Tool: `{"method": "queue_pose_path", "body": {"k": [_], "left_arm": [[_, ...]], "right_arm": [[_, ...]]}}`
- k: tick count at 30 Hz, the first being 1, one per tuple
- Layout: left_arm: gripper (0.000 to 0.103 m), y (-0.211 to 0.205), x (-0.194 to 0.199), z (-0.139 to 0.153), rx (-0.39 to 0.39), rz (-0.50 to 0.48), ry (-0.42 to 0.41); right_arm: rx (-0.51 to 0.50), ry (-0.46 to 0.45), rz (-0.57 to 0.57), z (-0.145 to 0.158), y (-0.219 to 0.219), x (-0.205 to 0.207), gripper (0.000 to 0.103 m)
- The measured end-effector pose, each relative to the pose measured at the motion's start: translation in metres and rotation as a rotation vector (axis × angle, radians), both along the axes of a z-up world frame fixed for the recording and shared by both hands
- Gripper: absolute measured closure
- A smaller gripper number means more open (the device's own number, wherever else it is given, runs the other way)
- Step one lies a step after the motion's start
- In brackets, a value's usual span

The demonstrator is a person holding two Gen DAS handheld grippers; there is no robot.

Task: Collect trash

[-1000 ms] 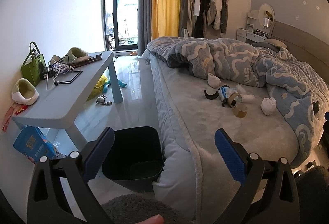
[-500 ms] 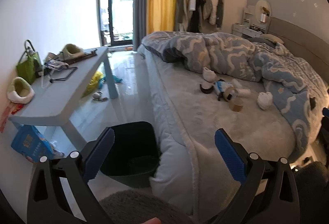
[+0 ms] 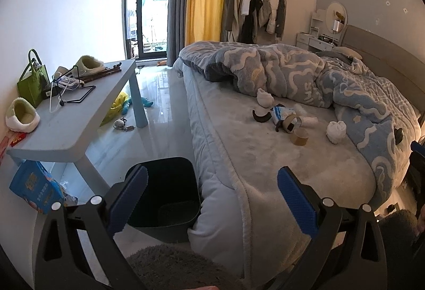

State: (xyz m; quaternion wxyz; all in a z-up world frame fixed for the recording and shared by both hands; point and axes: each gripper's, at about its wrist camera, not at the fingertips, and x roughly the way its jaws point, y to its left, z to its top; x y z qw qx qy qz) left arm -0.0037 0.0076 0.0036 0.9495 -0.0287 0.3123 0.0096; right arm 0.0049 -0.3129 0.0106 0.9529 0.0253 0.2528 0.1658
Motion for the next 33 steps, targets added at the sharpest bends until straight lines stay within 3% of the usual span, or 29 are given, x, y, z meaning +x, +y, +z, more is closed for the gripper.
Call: {"method": "queue_pose_path", "body": {"k": [9,21,33], "left_arm": [[0.003,-0.002,-0.002,0.006,0.021,-0.006,-0.017],[0.003,-0.013,0.015,0.005,-0.009,-0.084,-0.001],[0.004,-0.047,0.069,-0.011,-0.054,-0.173,0.004]], "right_arm": [[-0.007,-0.002,0.003,-0.001,-0.001,0.000,0.003],[-0.033,0.020,0.006,0.013,0.005,0.016,0.003],[-0.091,0.103,-0.061,-0.029,0.001,0.088,0.003]]}}
